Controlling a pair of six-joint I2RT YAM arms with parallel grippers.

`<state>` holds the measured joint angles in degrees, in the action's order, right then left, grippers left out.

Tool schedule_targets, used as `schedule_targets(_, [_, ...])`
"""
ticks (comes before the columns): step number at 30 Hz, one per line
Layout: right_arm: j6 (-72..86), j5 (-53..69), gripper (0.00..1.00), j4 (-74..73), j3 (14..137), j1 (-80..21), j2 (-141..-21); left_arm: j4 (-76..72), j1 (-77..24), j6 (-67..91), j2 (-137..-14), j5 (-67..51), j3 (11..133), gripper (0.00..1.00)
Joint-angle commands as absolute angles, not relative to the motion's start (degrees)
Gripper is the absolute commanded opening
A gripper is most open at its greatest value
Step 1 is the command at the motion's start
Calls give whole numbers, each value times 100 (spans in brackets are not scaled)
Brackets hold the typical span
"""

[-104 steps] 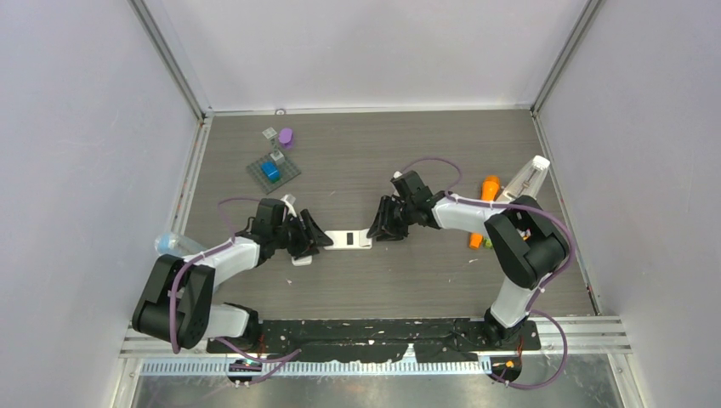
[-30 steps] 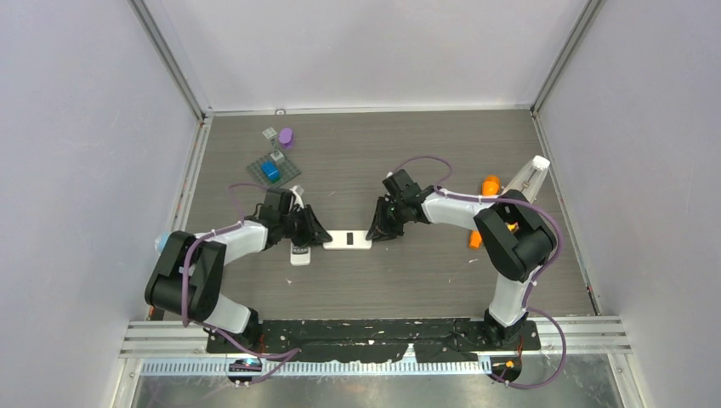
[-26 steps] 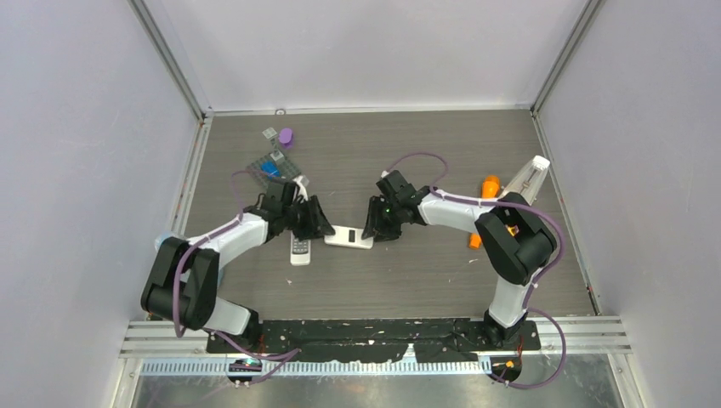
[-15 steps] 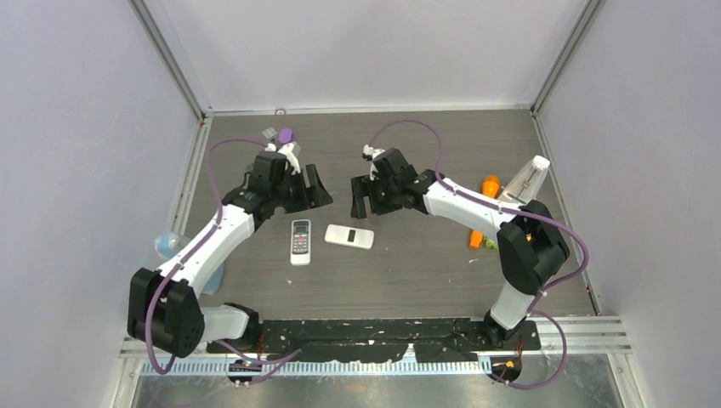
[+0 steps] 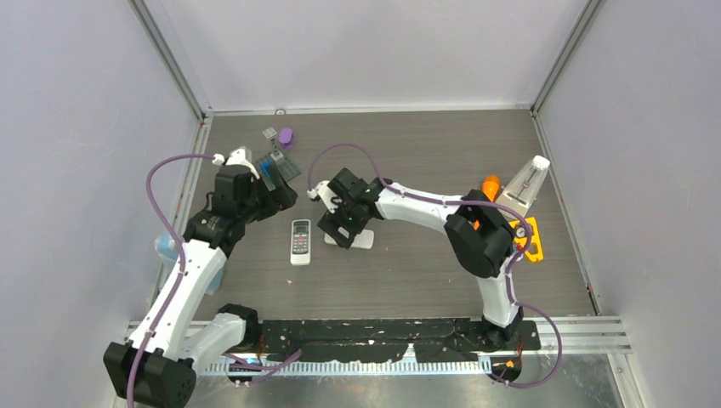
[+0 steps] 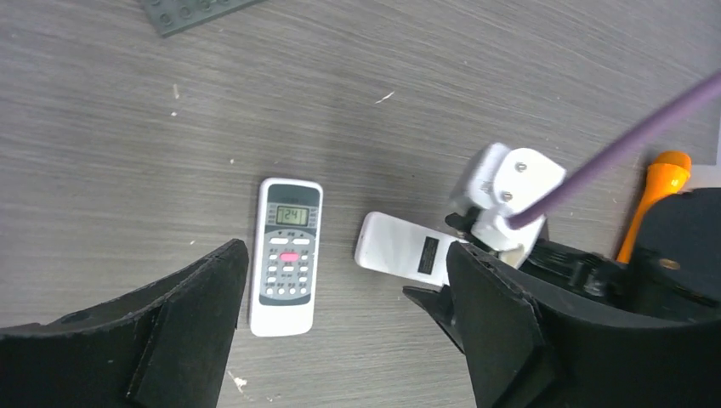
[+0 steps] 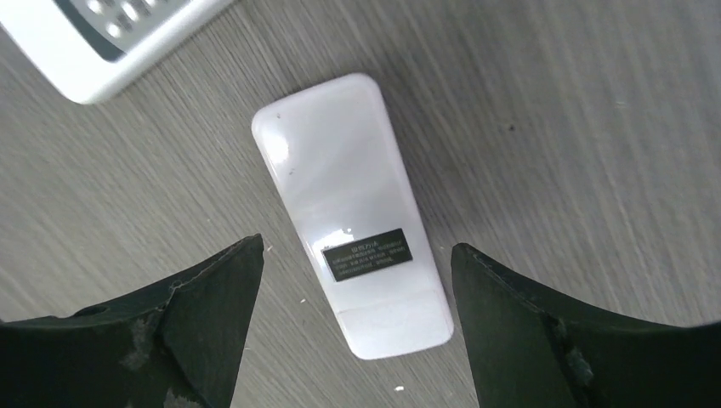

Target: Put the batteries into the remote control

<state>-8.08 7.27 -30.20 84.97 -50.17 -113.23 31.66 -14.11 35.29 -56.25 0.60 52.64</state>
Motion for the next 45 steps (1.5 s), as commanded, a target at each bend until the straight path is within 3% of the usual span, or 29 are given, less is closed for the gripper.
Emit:
schedule_targets(1, [-1270,466,86,-3427,9022,-5053,-11606,3526,-1338,3625,-5295,395,5100,89])
schedule_targets(10, [-1180,600,82,-3528,9289,-5068,-12086,3730,-1283,3643,-4738,438,4962,90])
schedule_targets(17, [-175,237,55,-3150,9208,-5050,-12060,3877,-1270,3580,-4498,447,4966,89])
schedule_targets(25, [2032,425,47,-2954,9120,-5021,-11996,4178,-1271,3540,-4067,522,4974,88])
schedule_targets(27, [2318,675,50,-2799,9071,-5049,-11987,4270,-1266,3533,-3937,527,4990,88])
schedule_targets(30, [2463,419,74,-2872,9087,-5091,-11900,4389,-1270,3482,-3773,430,5070,90])
schedule_targets(33, [2514,110,85,-2913,8942,-5057,-11566,4675,-1266,3493,-3665,440,5274,99])
schedule_targets(36, [2575,-179,98,-2924,8806,-5009,-10957,5090,-1266,3615,-3572,713,5502,100])
schedule_targets(42, [2711,-1128,96,-2957,8061,-4808,-9346,5116,-1266,3083,-2933,349,5699,99])
schedule_targets(45, [2739,-2294,96,-2947,7264,-4737,-8070,4732,-1266,2896,-2261,184,5492,100])
